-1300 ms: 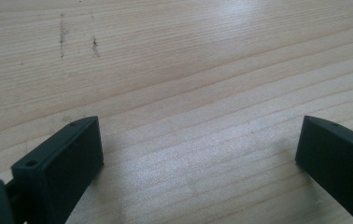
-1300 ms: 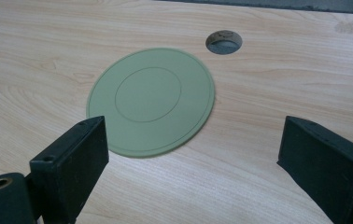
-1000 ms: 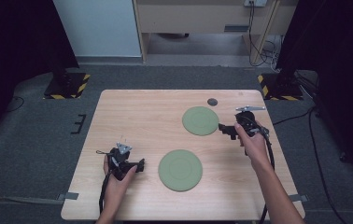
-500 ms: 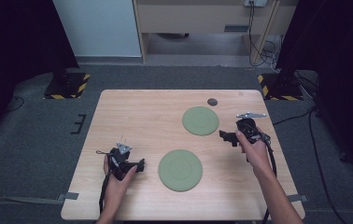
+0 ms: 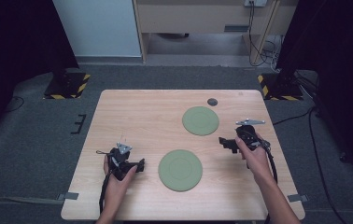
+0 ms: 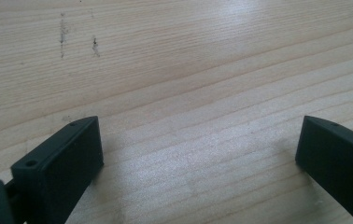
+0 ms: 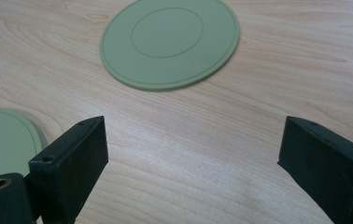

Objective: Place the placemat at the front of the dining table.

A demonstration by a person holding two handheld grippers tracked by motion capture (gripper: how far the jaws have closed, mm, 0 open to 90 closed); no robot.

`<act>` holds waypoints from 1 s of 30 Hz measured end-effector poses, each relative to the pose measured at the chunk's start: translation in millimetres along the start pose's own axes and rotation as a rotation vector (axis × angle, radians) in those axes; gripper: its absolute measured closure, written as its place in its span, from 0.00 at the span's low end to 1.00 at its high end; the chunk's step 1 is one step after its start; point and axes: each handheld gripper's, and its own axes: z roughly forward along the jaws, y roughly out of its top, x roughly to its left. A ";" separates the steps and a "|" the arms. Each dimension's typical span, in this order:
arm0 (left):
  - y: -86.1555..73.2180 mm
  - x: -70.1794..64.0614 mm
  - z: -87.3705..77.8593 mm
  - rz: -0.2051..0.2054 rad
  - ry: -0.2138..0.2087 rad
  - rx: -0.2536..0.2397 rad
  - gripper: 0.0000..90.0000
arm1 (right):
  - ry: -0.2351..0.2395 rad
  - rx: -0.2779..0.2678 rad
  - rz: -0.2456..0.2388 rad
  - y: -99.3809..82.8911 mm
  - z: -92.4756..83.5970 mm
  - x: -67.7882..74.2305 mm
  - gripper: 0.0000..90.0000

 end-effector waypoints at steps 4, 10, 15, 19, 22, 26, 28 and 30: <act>0.0 0.0 0.0 0.000 0.000 0.000 0.00 | 0.003 0.009 0.000 -6.4 1.4 0.0 0.09; 0.0 0.0 0.0 0.000 0.000 0.000 0.00 | 0.004 0.010 -0.002 -13.9 0.5 -1.4 0.09; 0.0 -0.1 0.0 0.000 0.000 0.000 0.00 | 0.001 0.014 -0.003 -17.8 -1.5 -2.2 0.09; 0.0 -0.1 0.0 0.000 0.001 0.000 0.00 | 0.002 0.018 -0.005 -25.3 -3.1 -1.9 0.09; 0.0 -0.2 0.0 -0.001 0.001 0.000 0.00 | 0.002 0.021 -0.002 -29.5 -3.8 -1.5 0.09; 0.0 -0.2 0.0 -0.001 0.001 0.000 0.00 | -0.013 0.026 -0.004 -41.6 -5.4 -1.1 0.08; 0.0 -0.3 0.0 -0.001 0.002 0.000 0.00 | -0.021 0.025 -0.007 -44.7 -5.1 -1.5 0.08; 0.0 -0.3 0.0 -0.001 0.002 0.000 0.00 | -0.041 0.030 -0.006 -50.9 -3.8 -1.4 0.07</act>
